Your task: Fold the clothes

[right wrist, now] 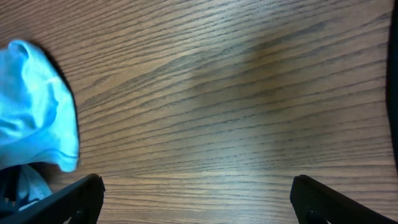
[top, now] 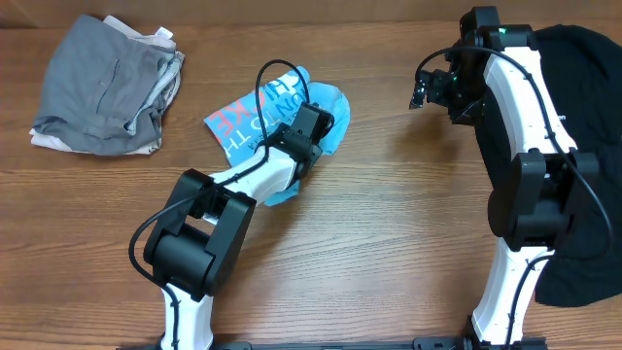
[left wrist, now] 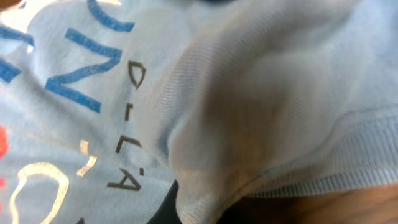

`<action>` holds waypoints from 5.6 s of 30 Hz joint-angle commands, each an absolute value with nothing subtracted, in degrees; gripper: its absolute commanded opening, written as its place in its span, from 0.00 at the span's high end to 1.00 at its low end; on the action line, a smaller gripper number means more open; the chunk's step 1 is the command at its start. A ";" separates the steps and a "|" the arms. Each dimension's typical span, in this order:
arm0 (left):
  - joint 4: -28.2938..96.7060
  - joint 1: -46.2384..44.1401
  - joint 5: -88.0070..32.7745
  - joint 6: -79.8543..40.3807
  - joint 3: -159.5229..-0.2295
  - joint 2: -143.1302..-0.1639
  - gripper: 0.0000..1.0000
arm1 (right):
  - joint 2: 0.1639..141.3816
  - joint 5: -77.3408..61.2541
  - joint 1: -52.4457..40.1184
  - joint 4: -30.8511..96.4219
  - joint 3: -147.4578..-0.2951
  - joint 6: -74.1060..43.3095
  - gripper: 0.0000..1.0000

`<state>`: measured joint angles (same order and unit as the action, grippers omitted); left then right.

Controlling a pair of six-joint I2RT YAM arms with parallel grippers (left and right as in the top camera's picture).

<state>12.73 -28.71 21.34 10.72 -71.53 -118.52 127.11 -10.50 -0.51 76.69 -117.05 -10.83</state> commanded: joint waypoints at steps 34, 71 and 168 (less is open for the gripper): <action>49.32 4.67 38.57 26.70 -123.81 -111.33 0.96 | 125.25 -13.37 -0.62 79.24 -118.37 -10.50 0.00; 41.60 7.81 24.69 26.55 -123.74 -135.33 0.77 | 125.27 -16.19 -0.62 79.05 -118.37 -11.18 0.00; 47.07 35.14 -9.02 -3.25 -123.90 -134.37 0.62 | 125.27 -16.82 -0.80 77.95 -118.37 -11.18 0.00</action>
<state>46.94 34.85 -10.87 -4.08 -123.61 -132.55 127.11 -16.32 -0.51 78.02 -117.05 -10.90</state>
